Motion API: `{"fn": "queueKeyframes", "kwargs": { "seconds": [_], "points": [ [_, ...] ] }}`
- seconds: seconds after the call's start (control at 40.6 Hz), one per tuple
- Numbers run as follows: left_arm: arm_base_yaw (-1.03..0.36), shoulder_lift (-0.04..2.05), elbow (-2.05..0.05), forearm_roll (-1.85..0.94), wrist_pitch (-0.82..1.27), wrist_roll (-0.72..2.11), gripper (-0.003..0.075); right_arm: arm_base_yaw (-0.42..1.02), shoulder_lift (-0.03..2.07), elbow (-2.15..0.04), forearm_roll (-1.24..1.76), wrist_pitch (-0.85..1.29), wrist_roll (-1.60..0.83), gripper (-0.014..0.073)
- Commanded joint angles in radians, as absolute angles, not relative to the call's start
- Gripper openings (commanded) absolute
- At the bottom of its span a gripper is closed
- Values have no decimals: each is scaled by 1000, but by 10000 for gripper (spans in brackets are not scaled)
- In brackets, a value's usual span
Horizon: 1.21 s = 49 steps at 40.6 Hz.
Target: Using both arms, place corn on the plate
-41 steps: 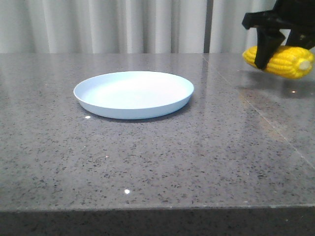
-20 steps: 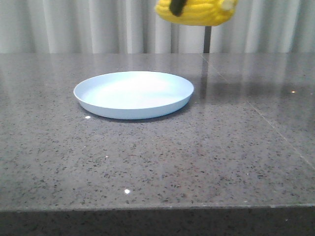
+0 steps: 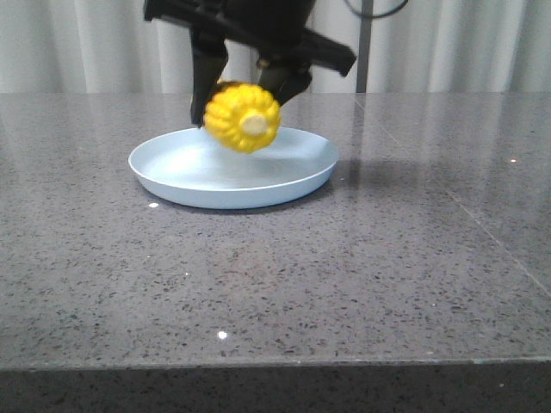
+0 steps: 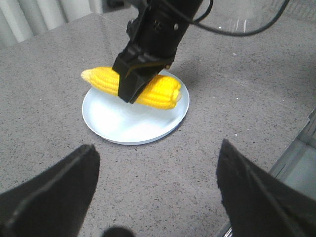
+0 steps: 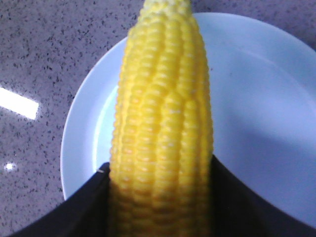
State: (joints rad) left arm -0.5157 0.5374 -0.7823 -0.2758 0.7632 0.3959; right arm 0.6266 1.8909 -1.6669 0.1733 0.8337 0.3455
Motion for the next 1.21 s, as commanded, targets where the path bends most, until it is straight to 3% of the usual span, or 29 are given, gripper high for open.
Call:
{"fn": "queueKeyframes", "kwargs": {
  "seconds": [0.0,0.197,0.32,0.665,0.912,1.183],
  "points": [
    [-522,541,-806,-294,689,391,494,630,1836,-1658,161,695,363,286],
    [-522,541,-806,-294,689,391,494,630,1844,-1622,153,645,363,533],
    [-522,541,-806,-294,689,391,494,630,1845,-1622,151,644,363,610],
    [-522,541,-806,-294,689,391,494,630,1644,-1622,-22,743,353,616],
    [-522,541,-806,-294,689,391,494,630,1412,-1614,-57,972,119,616],
    [-522,541,-806,-294,689,391,494,630,1120,-1407,-57,1005,14,616]
  ]
}}
